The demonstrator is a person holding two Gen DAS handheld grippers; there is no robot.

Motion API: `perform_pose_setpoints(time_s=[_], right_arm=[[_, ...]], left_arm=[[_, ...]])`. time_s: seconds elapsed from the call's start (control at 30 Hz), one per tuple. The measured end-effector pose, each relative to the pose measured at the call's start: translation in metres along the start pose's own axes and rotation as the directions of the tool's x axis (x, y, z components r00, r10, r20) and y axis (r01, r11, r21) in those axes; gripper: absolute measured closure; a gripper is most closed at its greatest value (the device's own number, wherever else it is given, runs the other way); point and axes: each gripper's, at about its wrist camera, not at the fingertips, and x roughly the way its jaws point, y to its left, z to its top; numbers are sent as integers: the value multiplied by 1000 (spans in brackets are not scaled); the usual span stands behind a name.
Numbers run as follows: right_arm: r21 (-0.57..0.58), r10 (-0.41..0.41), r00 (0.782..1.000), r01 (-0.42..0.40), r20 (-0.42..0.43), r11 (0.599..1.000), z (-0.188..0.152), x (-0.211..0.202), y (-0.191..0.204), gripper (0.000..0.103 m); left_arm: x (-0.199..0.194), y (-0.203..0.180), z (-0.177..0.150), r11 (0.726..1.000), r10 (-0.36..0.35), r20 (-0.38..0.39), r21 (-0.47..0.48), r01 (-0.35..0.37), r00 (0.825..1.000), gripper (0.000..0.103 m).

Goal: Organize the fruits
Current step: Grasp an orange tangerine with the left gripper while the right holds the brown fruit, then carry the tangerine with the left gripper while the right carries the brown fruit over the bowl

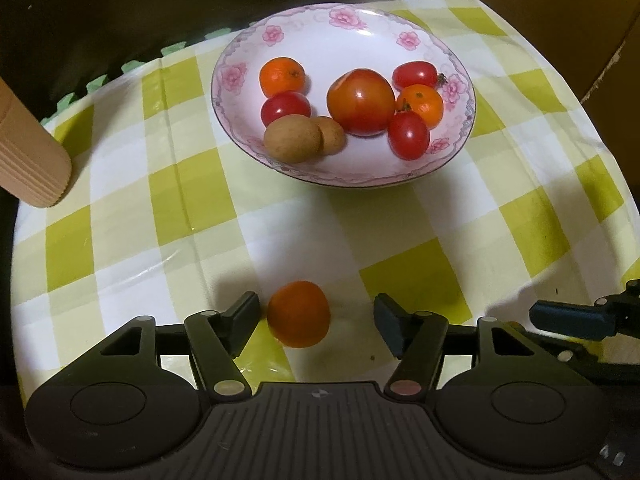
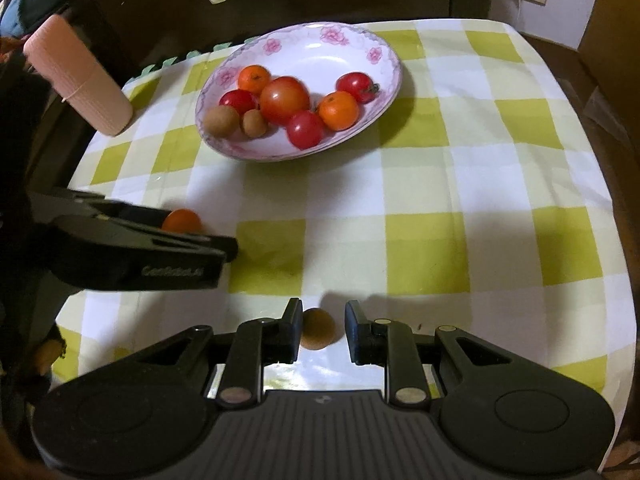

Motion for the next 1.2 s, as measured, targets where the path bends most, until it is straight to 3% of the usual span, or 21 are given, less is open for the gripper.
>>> perform_pose_setpoints(time_s=[0.37,0.53,0.6,1.2], right_arm=[[-28,-27,999,26,-45,999,-4,10,16,81],[-32,-44,998,42,-45,999,-9,14,12,81],[-32,-49,998,47,-38,998,-10,13,9,81],[-43,-27,999,29,33,999,2,-2,11,81]], left_arm=[[2,-1,2,999,8,2,33,-8,1000,38],[-1,-2,1,999,6,11,39,-7,1000,59],[-2,0,1,999,12,11,34,-12,1000,63],[-15,0,0,1000,6,37,21,-7,999,63]])
